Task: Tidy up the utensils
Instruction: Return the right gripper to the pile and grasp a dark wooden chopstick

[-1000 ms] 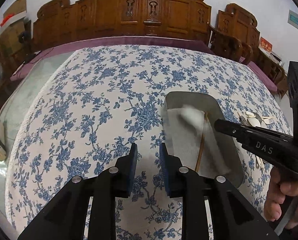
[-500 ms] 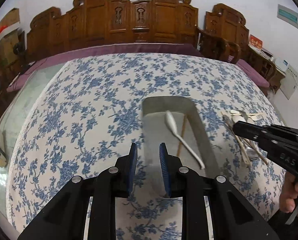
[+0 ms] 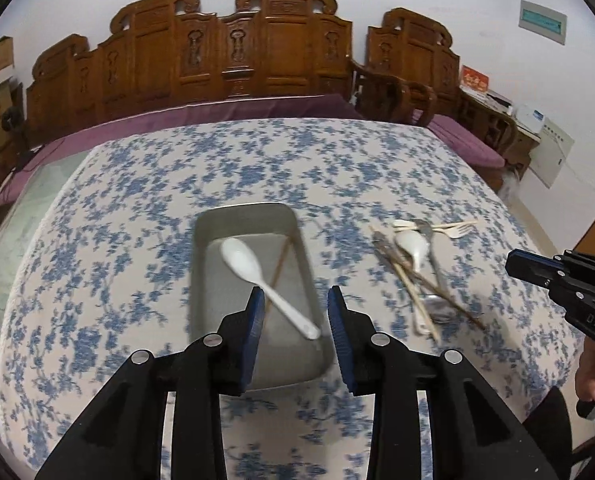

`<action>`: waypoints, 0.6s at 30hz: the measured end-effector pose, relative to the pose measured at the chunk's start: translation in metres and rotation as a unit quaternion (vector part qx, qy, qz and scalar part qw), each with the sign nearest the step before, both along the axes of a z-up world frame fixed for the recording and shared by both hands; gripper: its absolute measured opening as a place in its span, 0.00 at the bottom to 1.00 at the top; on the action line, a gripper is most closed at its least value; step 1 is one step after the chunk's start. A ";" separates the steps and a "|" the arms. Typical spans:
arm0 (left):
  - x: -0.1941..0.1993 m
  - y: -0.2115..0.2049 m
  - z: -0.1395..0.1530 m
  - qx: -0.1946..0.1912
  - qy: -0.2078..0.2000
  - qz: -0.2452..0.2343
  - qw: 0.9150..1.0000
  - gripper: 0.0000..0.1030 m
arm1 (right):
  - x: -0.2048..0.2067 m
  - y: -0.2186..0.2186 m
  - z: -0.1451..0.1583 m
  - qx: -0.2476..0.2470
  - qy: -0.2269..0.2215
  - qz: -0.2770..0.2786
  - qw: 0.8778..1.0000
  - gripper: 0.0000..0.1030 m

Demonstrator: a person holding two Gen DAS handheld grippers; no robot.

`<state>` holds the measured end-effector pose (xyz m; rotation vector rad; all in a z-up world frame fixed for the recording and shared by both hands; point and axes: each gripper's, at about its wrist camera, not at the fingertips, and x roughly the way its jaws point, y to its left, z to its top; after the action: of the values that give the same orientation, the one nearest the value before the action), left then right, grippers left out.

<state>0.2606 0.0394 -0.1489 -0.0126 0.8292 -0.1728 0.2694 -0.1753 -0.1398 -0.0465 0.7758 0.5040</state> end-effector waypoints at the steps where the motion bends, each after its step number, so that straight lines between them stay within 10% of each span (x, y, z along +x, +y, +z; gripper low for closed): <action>1: -0.001 -0.004 -0.001 -0.001 0.000 -0.002 1.000 0.31 | -0.001 -0.007 -0.002 -0.004 -0.001 -0.003 1.000 0.08; 18: -0.013 -0.061 -0.017 -0.016 0.012 -0.036 0.999 0.31 | 0.030 -0.039 -0.092 -0.057 0.074 -0.004 0.996 0.22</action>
<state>0.2472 -0.0212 -0.1662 -0.0157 0.8515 -0.2540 0.2997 -0.2146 -0.2318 -0.1130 0.9500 0.4581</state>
